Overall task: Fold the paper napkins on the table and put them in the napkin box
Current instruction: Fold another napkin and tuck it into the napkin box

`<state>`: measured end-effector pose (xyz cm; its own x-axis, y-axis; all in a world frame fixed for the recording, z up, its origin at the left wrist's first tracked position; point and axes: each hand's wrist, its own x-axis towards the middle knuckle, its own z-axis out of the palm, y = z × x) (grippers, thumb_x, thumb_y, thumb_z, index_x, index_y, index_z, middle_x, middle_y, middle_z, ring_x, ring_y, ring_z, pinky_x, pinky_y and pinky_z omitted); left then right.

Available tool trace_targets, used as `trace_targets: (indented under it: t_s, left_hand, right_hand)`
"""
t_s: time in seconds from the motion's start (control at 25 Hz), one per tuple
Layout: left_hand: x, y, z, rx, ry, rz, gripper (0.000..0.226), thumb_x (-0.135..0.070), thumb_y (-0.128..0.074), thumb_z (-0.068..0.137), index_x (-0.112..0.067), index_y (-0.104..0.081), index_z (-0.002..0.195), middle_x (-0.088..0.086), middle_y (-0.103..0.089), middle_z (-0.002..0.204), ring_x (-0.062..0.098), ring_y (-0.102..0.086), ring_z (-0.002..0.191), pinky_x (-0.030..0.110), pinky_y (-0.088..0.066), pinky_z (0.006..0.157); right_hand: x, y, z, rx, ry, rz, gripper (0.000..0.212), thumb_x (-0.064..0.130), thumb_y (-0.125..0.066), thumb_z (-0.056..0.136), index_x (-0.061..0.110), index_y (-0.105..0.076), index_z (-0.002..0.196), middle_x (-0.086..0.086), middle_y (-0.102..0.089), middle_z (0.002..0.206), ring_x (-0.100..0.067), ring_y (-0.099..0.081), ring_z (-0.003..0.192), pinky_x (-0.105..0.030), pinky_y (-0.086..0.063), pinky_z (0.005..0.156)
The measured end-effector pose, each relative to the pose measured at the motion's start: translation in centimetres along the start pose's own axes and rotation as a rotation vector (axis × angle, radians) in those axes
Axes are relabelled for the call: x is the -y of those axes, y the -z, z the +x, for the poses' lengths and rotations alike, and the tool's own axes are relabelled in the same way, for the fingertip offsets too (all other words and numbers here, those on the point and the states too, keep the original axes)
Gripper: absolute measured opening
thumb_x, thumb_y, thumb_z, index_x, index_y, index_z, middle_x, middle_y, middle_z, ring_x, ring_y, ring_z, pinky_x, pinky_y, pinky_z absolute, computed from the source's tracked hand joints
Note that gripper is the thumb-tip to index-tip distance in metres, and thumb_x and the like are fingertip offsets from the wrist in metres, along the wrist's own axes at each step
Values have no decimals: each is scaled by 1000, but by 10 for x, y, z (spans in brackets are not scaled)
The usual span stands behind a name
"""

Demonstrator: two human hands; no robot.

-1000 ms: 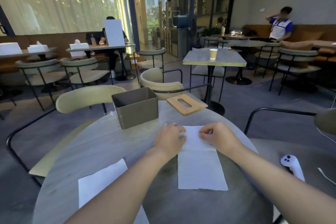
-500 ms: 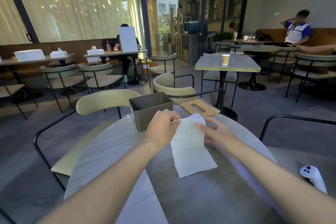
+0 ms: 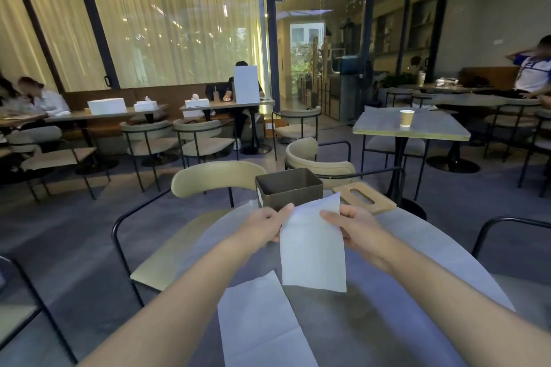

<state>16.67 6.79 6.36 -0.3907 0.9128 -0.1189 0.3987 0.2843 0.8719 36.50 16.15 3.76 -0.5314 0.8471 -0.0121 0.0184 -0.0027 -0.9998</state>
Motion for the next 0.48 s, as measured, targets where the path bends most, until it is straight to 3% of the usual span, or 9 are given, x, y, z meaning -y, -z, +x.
trace_targets:
  t_s: [0.08, 0.16, 0.2, 0.28, 0.32, 0.4, 0.48]
  left_hand:
    - [9, 0, 0, 103, 19, -132, 37, -50, -64, 95, -14, -75, 97, 6, -81, 102, 16, -69, 91, 31, -55, 87]
    - [12, -2, 4, 85, -23, -207, 35, -37, -70, 95, -6, -77, 111, 11, -81, 111, 23, -76, 100, 39, -56, 99]
    - [12, -2, 5, 57, -29, -226, 37, -34, -69, 95, -3, -75, 114, 11, -82, 105, 24, -77, 95, 37, -58, 95]
    - [10, -3, 5, 48, -24, -269, 32, -30, -66, 99, -1, -75, 109, -1, -81, 83, 11, -73, 72, 22, -57, 72]
    - [9, -3, 3, 68, -15, -296, 28, -29, -63, 101, -4, -76, 106, -6, -79, 78, 6, -71, 70, 19, -55, 70]
    - [8, -3, 3, 107, -8, -353, 23, -26, -60, 103, -13, -77, 110, -5, -82, 94, 14, -74, 91, 26, -56, 89]
    - [8, -2, 1, 126, -45, -421, 21, -18, -58, 103, -19, -75, 116, -1, -79, 105, 21, -68, 100, 31, -48, 95]
  right_hand:
    - [4, -4, -1, 45, -34, 27, 26, 22, -66, 101, 7, -74, 121, -17, -80, 115, -25, -75, 100, -36, -58, 91]
    - [5, -5, -3, 103, -56, 69, 26, 23, -65, 101, 11, -73, 123, -11, -82, 114, -23, -78, 102, -32, -61, 86]
    - [5, -5, -4, 114, -55, 79, 27, 23, -65, 101, 12, -73, 124, -11, -82, 116, -24, -78, 105, -32, -60, 87]
    - [4, -4, -1, 91, -30, 79, 29, 19, -67, 100, 9, -73, 127, -14, -80, 119, -31, -75, 115, -35, -59, 90]
    - [3, -3, 0, 71, -13, 75, 30, 17, -67, 100, 7, -72, 127, -15, -80, 119, -35, -73, 118, -36, -59, 90]
    - [5, -2, 2, 38, 14, 70, 29, 15, -67, 99, 7, -72, 127, -14, -81, 117, -37, -73, 117, -41, -59, 92]
    - [9, 1, 2, 29, 46, 97, 27, 14, -66, 100, 9, -73, 125, -13, -82, 114, -33, -76, 109, -45, -57, 94]
